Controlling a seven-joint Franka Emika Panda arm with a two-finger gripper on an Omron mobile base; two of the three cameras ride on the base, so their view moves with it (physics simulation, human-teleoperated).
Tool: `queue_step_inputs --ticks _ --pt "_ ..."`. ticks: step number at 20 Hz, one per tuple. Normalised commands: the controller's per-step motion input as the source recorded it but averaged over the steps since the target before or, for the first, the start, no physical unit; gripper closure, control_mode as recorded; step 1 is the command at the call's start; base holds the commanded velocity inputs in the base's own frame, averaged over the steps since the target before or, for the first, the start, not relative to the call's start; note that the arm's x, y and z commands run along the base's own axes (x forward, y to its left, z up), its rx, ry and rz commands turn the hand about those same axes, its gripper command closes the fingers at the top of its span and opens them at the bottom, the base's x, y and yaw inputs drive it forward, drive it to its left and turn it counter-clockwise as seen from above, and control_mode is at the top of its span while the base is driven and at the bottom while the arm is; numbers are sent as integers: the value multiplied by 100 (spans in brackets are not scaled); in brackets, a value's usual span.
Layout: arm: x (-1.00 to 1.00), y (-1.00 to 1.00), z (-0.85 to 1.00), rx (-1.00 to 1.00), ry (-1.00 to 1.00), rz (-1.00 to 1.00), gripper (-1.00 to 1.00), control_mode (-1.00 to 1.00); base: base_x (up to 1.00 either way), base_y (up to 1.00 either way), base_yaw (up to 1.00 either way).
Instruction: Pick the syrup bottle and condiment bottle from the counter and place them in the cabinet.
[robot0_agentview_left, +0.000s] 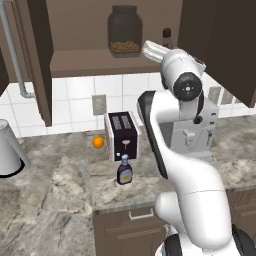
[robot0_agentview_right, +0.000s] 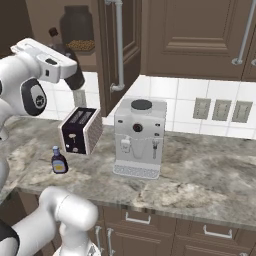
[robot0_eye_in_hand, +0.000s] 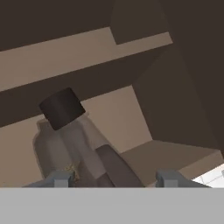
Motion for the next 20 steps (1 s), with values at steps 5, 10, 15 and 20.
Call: queue_step_inputs --ticks 5,10,15,20 --pt "2 -18 4 13 0 -1 100 -100 0 0 0" --pt "3 -28 5 19 0 -3 100 -100 0 0 0" --pt "1 -5 9 8 -1 0 100 -100 0 0 0" --pt "1 -1 41 10 -5 -1 100 -100 0 0 0"
